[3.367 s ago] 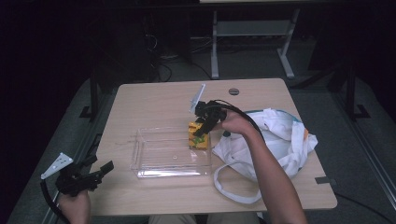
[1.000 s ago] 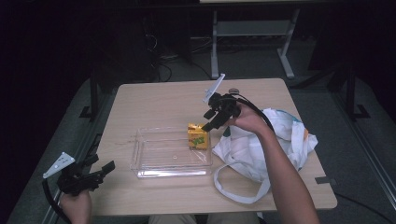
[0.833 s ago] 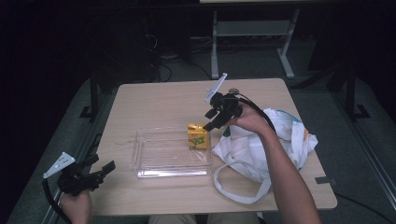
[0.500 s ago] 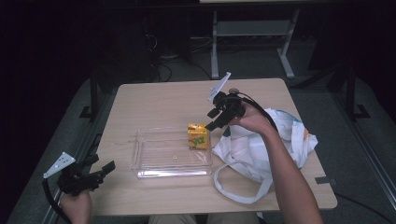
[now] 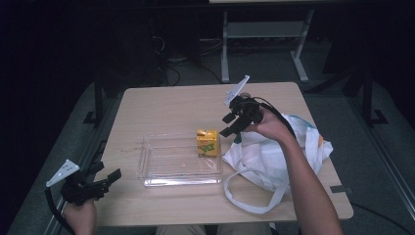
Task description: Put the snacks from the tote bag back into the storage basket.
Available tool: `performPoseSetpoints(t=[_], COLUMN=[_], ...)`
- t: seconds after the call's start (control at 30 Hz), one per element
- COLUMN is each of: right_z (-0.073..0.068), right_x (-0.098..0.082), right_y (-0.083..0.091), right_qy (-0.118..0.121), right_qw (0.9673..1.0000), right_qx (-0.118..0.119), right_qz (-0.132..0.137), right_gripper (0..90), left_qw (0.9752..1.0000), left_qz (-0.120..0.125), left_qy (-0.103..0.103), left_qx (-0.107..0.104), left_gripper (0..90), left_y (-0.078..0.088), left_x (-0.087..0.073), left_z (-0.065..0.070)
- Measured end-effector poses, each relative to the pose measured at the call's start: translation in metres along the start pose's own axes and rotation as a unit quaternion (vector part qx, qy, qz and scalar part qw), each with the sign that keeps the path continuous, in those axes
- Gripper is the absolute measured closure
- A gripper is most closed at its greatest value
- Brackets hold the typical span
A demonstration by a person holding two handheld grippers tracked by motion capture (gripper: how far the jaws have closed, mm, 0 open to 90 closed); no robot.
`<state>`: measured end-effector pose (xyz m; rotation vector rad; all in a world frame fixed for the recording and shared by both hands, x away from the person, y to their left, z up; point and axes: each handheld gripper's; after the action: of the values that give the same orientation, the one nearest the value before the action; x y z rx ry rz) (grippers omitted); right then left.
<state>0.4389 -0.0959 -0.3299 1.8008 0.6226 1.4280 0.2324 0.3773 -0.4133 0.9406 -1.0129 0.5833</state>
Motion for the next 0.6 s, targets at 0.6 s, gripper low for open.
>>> performPoseSetpoints(t=[0.6], right_z=[0.0], right_x=[-0.021], right_y=[0.015], right_qy=[-0.021], right_qw=[0.9996], right_qx=[-0.014], right_qz=[0.009], right_gripper=[36.1], left_qw=[1.0], left_qz=[-0.001], left_qy=[-0.001], left_qx=[0.001], left_gripper=[12.7], left_y=[0.0], left_x=[0.0], left_z=[0.0])
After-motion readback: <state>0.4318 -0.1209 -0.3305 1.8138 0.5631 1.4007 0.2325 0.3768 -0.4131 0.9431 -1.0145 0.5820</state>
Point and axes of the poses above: each handheld gripper's, and its own axes: y roughly backward along the jaws, x roughly out of its top, z roughly to its right, and after that the axes turned 3 degrees about -y, right-handed
